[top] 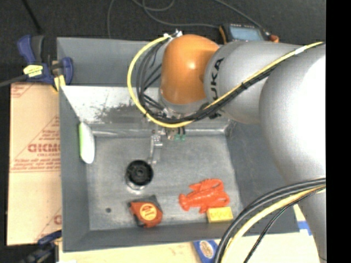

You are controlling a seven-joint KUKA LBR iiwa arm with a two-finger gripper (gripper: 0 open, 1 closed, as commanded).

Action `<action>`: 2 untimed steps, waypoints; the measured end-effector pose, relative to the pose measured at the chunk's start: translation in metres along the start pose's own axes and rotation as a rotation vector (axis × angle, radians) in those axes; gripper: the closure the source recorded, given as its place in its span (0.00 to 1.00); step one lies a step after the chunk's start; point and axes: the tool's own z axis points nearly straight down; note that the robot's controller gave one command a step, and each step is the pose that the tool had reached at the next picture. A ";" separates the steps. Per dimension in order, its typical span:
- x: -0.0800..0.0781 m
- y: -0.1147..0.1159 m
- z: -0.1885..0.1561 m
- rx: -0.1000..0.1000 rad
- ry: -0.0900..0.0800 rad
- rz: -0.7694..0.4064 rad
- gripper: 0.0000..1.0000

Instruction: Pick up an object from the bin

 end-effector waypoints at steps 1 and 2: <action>-0.002 0.000 -0.005 -0.001 -0.008 0.001 0.00; 0.011 -0.015 0.022 -0.001 -0.016 -0.082 0.00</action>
Offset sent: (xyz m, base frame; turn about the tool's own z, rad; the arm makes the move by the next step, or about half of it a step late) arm -0.0331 -0.0389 -0.0664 -0.1839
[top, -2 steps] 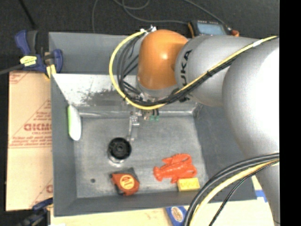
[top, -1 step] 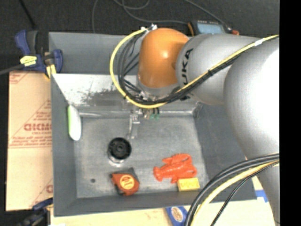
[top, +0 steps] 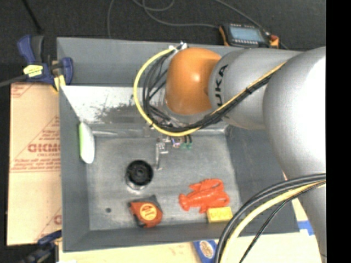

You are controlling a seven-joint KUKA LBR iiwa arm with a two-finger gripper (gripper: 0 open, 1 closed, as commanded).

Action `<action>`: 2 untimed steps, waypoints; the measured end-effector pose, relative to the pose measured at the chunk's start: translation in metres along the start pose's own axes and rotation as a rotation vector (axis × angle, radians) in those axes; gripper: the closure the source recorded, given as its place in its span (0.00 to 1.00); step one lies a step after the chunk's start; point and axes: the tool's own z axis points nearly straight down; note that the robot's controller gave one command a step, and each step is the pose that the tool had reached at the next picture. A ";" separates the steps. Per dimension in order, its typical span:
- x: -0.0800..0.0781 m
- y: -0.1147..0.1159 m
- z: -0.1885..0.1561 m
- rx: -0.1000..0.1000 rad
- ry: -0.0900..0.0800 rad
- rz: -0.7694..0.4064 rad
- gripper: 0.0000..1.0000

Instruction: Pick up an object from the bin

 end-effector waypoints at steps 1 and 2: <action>0.042 -0.022 0.035 0.000 0.011 -0.273 0.00; 0.055 -0.019 0.041 0.001 0.012 -0.362 0.00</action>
Offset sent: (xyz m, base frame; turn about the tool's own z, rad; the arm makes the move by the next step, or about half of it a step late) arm -0.0594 -0.0126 -0.0448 -0.3960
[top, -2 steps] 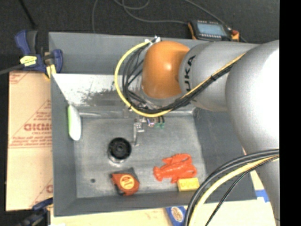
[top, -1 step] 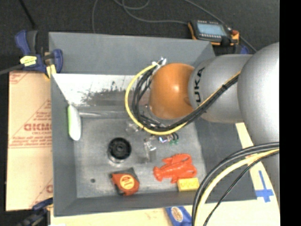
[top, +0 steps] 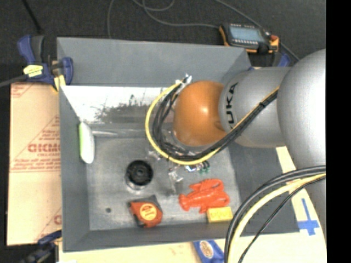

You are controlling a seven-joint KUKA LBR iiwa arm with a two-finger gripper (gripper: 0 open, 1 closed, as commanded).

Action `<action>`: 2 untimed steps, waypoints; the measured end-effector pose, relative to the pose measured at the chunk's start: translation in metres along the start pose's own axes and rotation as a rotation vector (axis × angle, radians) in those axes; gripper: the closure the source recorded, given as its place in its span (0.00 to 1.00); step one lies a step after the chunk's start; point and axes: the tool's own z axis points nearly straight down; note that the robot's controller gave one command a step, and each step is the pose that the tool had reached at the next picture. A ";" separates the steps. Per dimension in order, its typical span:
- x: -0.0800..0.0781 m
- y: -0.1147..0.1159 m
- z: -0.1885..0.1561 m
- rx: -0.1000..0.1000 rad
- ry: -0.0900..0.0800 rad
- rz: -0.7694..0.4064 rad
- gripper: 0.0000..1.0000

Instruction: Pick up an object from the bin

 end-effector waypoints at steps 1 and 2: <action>-0.009 0.021 0.000 -0.002 -0.004 0.067 0.00; -0.022 0.030 -0.031 -0.004 0.003 0.123 0.00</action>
Offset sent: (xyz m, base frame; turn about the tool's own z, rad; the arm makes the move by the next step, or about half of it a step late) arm 0.0186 0.0474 0.0746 0.0052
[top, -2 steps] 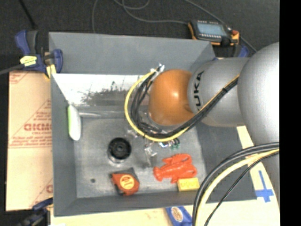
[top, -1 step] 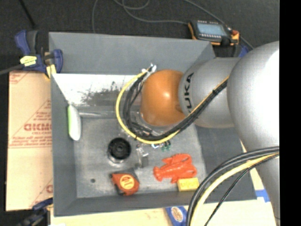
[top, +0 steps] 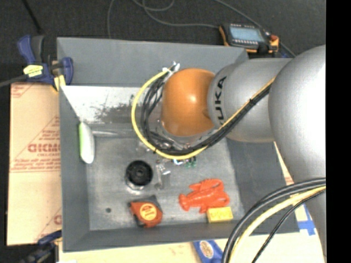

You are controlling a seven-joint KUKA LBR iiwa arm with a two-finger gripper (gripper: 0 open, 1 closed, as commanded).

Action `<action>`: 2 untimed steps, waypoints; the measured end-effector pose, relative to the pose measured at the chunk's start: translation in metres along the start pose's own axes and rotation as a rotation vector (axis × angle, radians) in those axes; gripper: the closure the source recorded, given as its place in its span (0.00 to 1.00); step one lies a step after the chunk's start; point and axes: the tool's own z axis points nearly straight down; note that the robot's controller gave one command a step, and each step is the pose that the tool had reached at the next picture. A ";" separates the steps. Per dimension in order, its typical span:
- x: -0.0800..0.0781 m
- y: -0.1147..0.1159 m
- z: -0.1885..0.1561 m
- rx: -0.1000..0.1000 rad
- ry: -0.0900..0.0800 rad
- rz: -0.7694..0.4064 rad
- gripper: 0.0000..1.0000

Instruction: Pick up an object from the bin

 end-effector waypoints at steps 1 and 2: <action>-0.025 -0.007 -0.022 0.004 -0.009 -0.112 0.00; 0.027 -0.006 0.012 0.002 -0.010 0.037 0.00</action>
Offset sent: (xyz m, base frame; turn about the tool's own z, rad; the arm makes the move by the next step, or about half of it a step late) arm -0.0516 -0.0219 -0.0306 0.0791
